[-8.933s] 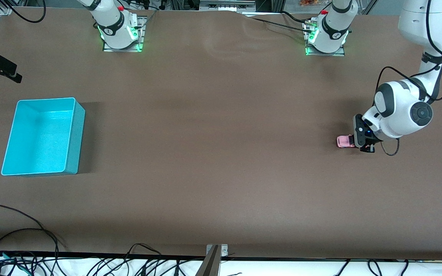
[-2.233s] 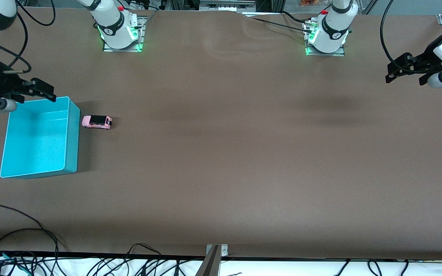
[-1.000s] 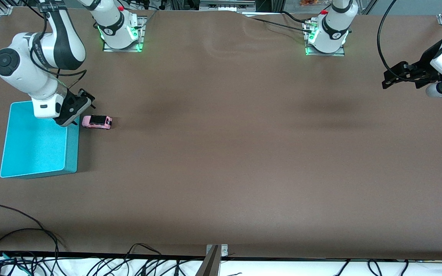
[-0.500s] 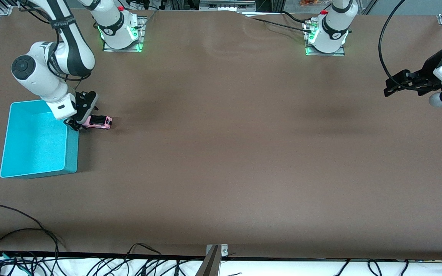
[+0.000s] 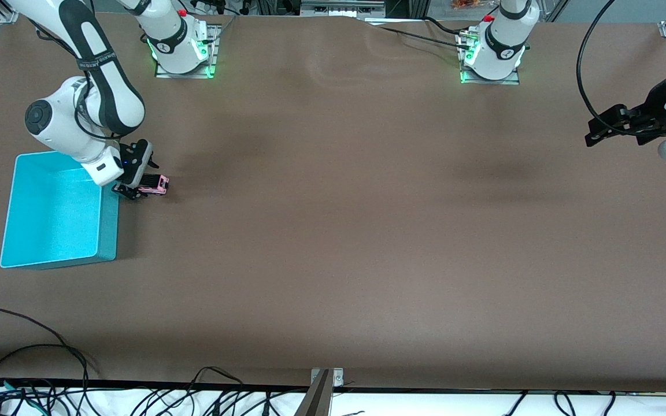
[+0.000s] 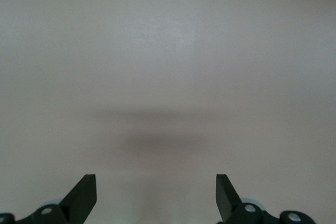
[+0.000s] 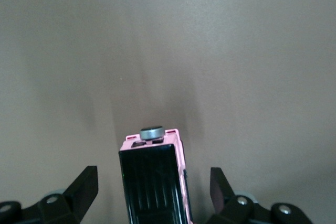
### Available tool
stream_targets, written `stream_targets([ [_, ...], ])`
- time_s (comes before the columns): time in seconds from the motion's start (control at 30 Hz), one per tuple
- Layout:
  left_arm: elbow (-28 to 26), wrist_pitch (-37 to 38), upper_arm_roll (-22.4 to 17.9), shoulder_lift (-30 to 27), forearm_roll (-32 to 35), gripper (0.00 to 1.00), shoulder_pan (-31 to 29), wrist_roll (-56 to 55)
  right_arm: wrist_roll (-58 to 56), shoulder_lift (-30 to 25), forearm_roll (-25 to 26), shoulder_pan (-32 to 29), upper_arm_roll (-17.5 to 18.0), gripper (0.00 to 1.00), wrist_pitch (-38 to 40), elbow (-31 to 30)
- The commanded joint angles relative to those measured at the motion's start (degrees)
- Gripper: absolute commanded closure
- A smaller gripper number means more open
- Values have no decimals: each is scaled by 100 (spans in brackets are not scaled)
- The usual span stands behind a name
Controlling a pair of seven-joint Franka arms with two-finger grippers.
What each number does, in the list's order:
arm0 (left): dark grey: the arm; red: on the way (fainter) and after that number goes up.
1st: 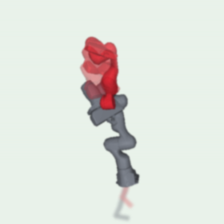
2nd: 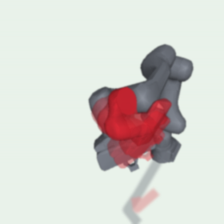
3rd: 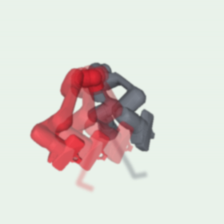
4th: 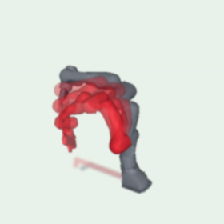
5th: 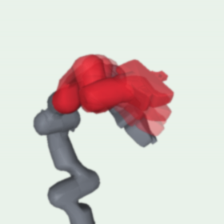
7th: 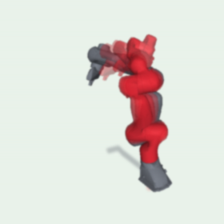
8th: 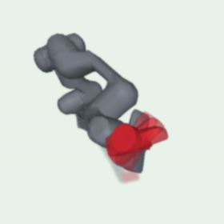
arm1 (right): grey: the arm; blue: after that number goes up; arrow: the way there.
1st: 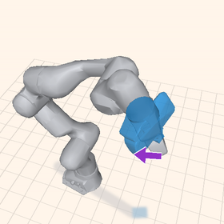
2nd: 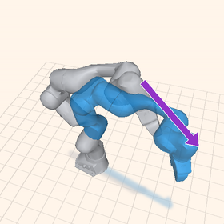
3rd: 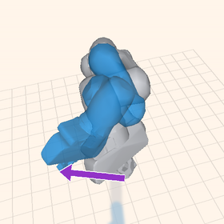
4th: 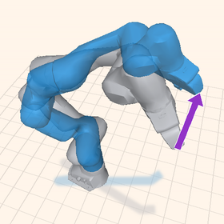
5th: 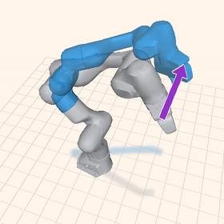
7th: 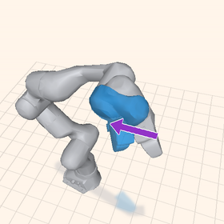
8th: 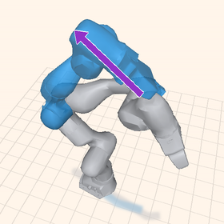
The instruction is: Wind and store pink jeep toy
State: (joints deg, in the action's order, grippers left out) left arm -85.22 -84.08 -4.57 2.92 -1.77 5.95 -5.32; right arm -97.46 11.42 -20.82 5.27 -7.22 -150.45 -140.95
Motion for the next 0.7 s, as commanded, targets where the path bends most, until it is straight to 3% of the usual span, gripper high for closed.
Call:
stream_targets([
  [0.0,208,155,-8,95,-16,0,-23,-4,-203,132,-142,-26,63,5,-274,15],
  [0.17,208,155,-8,95,-16,0,-23,-4,-212,238,-150,-26,72,17,-292,15],
  [0.33,208,163,-8,86,-16,0,-32,-4,-168,186,-159,-26,72,53,-292,15],
  [0.4,208,164,-8,86,-16,0,-32,-4,-150,124,-150,-26,72,62,-283,15],
  [0.67,208,164,-8,86,-25,0,-32,-22,-71,-183,-54,0,125,71,-231,181],
])
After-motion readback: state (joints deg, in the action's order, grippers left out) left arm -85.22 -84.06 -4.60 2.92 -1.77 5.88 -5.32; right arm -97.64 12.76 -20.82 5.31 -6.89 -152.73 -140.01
